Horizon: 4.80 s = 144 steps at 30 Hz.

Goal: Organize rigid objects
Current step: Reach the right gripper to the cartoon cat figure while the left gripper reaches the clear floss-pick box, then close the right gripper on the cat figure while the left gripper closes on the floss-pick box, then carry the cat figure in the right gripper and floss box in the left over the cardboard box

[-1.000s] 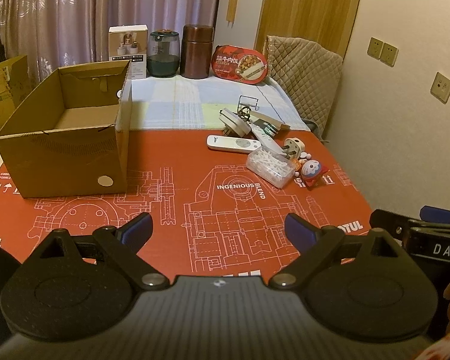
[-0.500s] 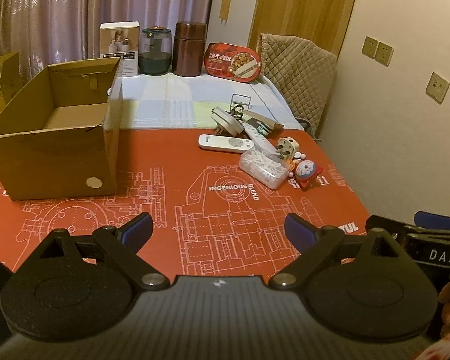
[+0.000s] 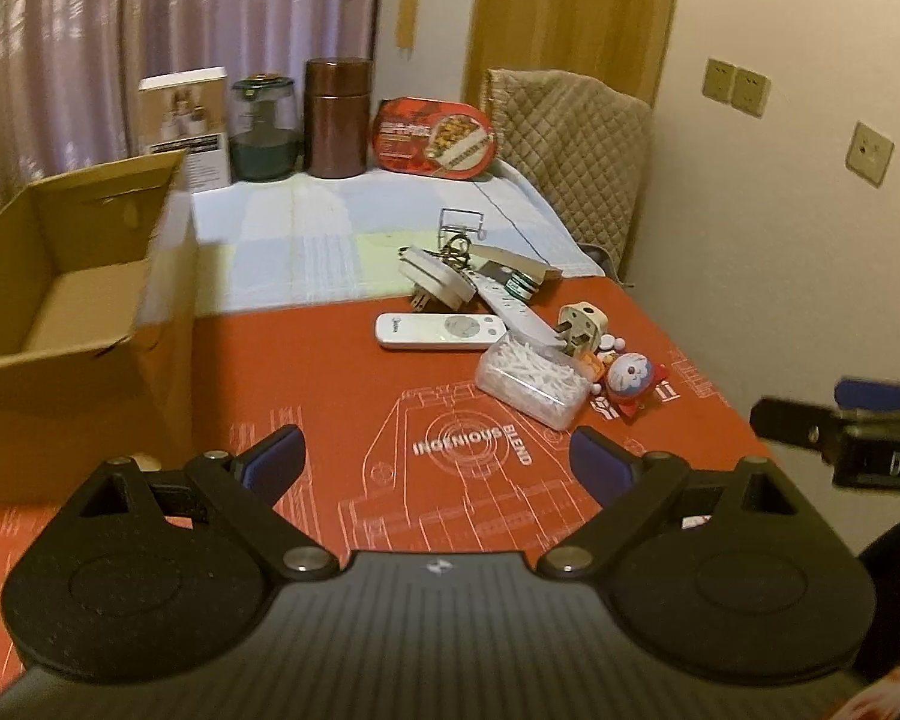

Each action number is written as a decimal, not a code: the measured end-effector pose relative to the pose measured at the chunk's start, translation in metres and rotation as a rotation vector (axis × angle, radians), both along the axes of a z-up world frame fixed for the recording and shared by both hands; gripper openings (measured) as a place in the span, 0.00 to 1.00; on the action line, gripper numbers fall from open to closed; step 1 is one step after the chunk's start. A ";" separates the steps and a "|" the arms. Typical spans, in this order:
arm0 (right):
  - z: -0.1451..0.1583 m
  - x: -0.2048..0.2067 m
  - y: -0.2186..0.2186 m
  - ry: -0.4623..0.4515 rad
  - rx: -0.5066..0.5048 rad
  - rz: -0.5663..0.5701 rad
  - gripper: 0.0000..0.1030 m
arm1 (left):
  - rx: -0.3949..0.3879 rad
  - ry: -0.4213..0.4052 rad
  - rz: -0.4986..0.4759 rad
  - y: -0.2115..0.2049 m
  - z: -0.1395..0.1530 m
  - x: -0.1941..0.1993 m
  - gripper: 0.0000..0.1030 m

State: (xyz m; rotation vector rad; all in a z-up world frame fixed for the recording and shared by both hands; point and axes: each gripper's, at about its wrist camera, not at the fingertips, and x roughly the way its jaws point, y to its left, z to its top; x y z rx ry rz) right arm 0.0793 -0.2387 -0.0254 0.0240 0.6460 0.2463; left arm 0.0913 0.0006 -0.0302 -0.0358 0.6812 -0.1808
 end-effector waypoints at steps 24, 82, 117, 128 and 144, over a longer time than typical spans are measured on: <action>-0.091 0.148 0.013 0.139 -0.150 0.124 0.59 | 0.038 0.042 -0.204 -0.036 -0.084 0.109 0.90; -0.103 0.138 0.048 0.199 -0.112 0.220 0.41 | 0.123 0.069 -0.203 -0.033 -0.105 0.114 0.51; 0.061 0.107 0.226 0.042 0.153 0.529 0.41 | 0.215 -0.055 0.159 0.172 0.075 0.060 0.50; 0.011 0.107 0.343 0.132 0.040 0.643 0.41 | 0.204 0.055 0.227 0.248 0.037 0.058 0.50; 0.000 0.107 0.344 0.151 0.016 0.624 0.48 | 0.151 0.031 0.286 0.256 0.035 0.055 0.60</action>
